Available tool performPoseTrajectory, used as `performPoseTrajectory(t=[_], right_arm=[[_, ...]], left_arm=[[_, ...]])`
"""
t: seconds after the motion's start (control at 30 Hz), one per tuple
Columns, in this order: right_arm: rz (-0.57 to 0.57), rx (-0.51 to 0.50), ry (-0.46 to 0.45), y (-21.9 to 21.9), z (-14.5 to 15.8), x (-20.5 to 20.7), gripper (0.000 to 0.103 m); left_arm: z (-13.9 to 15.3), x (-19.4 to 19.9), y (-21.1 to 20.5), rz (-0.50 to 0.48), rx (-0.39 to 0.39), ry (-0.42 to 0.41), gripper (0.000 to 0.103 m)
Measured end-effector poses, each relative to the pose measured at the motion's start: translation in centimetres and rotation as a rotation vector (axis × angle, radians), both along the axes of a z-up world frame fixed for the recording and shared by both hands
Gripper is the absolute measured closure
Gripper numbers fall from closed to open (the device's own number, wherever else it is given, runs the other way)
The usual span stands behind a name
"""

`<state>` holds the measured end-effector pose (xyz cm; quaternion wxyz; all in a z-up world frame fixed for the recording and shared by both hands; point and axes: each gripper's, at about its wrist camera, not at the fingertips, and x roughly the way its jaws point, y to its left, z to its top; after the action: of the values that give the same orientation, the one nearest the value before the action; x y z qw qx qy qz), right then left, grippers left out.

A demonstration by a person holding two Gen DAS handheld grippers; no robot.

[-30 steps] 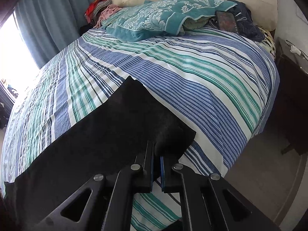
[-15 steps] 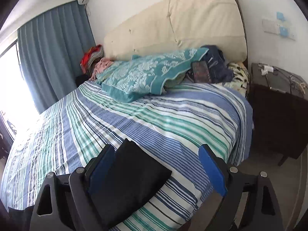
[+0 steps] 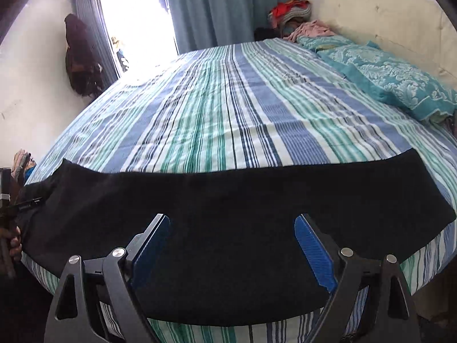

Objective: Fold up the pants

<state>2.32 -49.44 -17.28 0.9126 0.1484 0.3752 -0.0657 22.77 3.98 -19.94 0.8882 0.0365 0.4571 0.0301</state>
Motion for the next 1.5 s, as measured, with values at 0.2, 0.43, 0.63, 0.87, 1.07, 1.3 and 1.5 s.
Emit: performPoseTrajectory(t=[0.2,0.43,0.63,0.87,1.07,1.3,1.5], right_arm=[[0.006,0.062,0.118,-0.8,-4.1,0.7,0.003],[0.012,0.037,0.112,-0.4,-3.9,0.7,0.000],[0.023,-0.004,0.044,-0.2,-1.6,0.3,0.000],[0.041,0.030,0.130,0.0,-3.1,1.4,0.000],[0.021,0.015,0.096,0.2,-3.8,1.0,0.000],[0.005,0.008,0.094,0.4,-4.0,1.0,0.000],[0.002,0.008,0.090,0.4,-4.0,1.0,0.000]], left_arm=[[-0.3,-0.8,-0.6,-0.010,0.035,-0.030,0.012],[0.7,-0.5,-0.8,-0.020,0.069,0.004,0.010],[4.0,-2.5,-1.7,-0.055,0.064,-0.082,0.010],[0.2,-2.2,-0.6,-0.008,0.069,0.011,0.009],[1.4,-2.9,-1.2,-0.015,0.090,-0.015,0.008],[5.1,-4.3,-6.0,-0.123,0.003,-0.090,0.008],[4.3,-3.2,-11.1,-0.157,0.030,-0.108,0.008]])
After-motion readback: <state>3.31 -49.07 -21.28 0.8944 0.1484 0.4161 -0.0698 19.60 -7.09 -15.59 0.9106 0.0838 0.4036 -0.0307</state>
